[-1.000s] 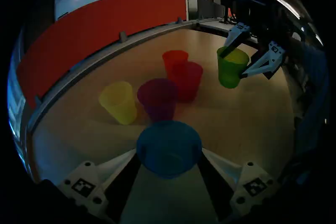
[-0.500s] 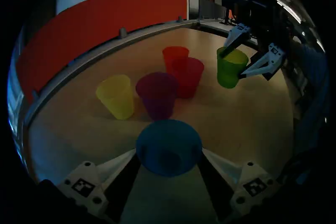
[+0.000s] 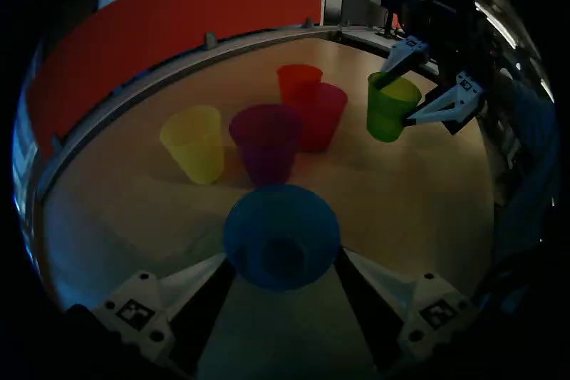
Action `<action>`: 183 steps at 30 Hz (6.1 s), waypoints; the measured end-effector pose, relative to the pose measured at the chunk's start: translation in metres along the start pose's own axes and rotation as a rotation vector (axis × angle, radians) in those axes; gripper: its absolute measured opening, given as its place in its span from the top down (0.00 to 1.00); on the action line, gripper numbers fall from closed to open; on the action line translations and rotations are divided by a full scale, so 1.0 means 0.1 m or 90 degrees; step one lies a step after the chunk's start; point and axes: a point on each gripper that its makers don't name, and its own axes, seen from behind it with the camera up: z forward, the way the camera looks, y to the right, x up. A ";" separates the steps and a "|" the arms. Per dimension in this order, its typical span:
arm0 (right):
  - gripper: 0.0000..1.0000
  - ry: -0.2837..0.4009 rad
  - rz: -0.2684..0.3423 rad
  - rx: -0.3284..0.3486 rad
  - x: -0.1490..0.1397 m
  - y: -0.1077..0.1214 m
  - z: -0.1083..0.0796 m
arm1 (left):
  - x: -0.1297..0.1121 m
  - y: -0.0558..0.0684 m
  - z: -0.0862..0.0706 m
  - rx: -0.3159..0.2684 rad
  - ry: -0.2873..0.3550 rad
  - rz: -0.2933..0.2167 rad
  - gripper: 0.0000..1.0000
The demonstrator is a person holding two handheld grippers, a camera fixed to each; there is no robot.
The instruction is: Pour water
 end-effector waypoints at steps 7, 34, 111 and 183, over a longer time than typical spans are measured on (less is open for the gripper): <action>0.11 -0.003 0.003 0.000 -0.06 0.00 0.05 | -0.08 -0.03 -0.05 0.011 -0.012 0.003 0.04; 0.10 -0.013 0.033 -0.007 -0.34 0.04 0.16 | -0.20 0.02 -0.20 0.021 -0.022 0.003 0.04; 0.00 0.213 0.168 -0.322 -0.15 0.68 -1.10 | 0.05 -0.68 -1.43 0.329 0.255 -0.121 0.04; 0.00 0.392 0.237 -0.611 0.05 1.16 -1.86 | 0.15 -1.03 -1.59 0.537 0.489 -0.196 0.04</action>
